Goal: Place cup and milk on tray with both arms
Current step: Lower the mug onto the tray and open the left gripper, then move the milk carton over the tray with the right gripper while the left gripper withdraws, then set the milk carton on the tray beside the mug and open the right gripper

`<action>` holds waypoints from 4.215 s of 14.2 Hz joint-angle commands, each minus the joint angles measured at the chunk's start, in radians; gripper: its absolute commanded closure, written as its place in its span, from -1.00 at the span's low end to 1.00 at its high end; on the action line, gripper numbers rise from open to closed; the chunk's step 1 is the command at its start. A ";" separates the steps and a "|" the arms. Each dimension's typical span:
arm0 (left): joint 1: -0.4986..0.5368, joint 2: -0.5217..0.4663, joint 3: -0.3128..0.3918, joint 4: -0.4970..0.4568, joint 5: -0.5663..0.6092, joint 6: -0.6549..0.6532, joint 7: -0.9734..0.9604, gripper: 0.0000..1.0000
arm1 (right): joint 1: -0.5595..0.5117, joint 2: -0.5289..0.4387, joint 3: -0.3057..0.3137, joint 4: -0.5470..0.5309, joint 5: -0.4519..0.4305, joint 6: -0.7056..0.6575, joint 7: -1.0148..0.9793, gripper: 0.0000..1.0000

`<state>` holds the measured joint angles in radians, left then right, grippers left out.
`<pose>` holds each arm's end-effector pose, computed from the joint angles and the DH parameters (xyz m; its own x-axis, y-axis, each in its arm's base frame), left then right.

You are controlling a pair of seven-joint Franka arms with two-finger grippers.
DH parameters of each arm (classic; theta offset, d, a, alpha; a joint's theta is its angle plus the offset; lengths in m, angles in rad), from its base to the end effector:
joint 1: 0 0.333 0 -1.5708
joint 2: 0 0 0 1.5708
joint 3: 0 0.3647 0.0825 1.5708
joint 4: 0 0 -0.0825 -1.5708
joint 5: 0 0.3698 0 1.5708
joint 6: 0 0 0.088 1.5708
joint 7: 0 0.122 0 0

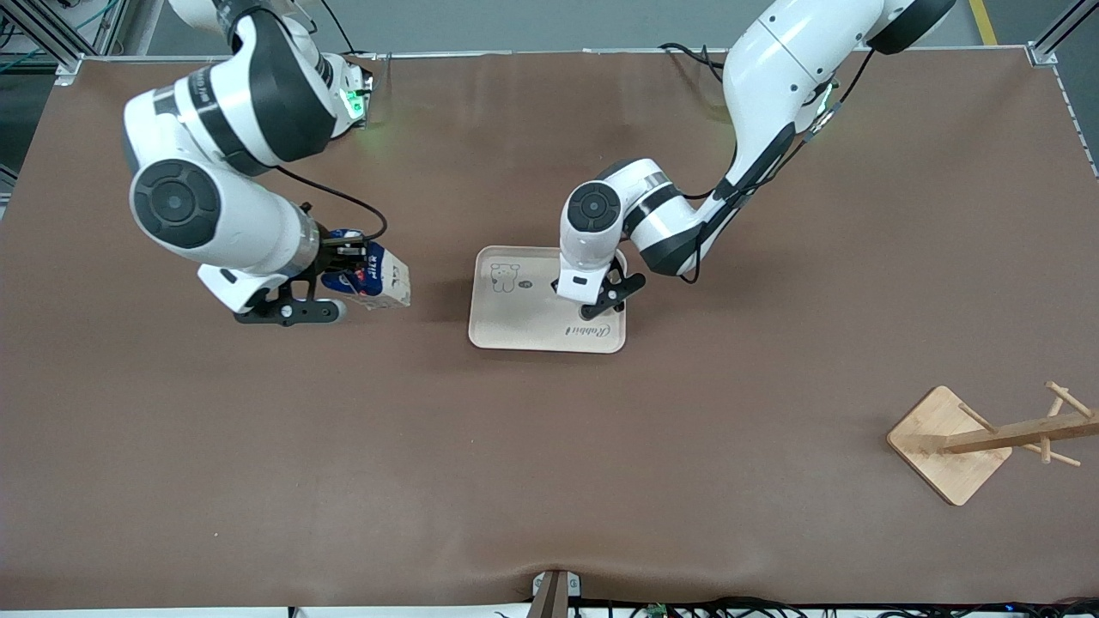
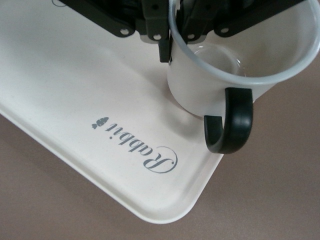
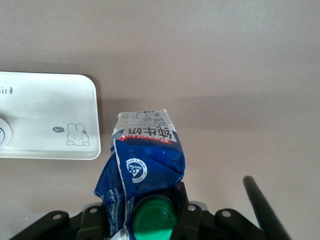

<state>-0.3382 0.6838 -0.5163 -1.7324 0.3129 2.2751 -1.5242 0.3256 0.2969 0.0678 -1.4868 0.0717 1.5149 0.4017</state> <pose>0.4865 -0.4746 0.2555 0.8477 0.5228 -0.0897 0.5228 -0.8521 -0.0251 0.5684 0.2397 0.5200 0.9602 -0.0166 -0.2787 -0.0113 -0.9997 0.0208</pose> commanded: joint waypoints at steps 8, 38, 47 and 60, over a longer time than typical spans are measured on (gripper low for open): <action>0.004 -0.003 0.024 0.144 0.025 -0.019 0.025 -1.00 | 0.177 0.056 -0.005 -0.026 0.017 0.113 0.279 1.00; 0.688 -0.398 0.036 0.341 -0.054 -0.618 1.242 -1.00 | 0.360 0.186 -0.011 -0.070 -0.102 0.346 0.488 -1.00; 0.729 -0.443 0.039 0.343 -0.090 -0.675 1.311 -1.00 | 0.239 0.156 -0.011 0.112 -0.086 0.187 0.392 -1.00; 0.748 -0.464 0.039 0.344 -0.121 -0.695 1.362 -1.00 | -0.104 -0.123 -0.013 0.081 -0.056 -0.016 -0.024 -1.00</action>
<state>0.3951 0.2372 -0.4702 -1.3870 0.2119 1.5973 -0.1839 0.2776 0.2809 0.0405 -1.2779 -0.0017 1.4721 0.4496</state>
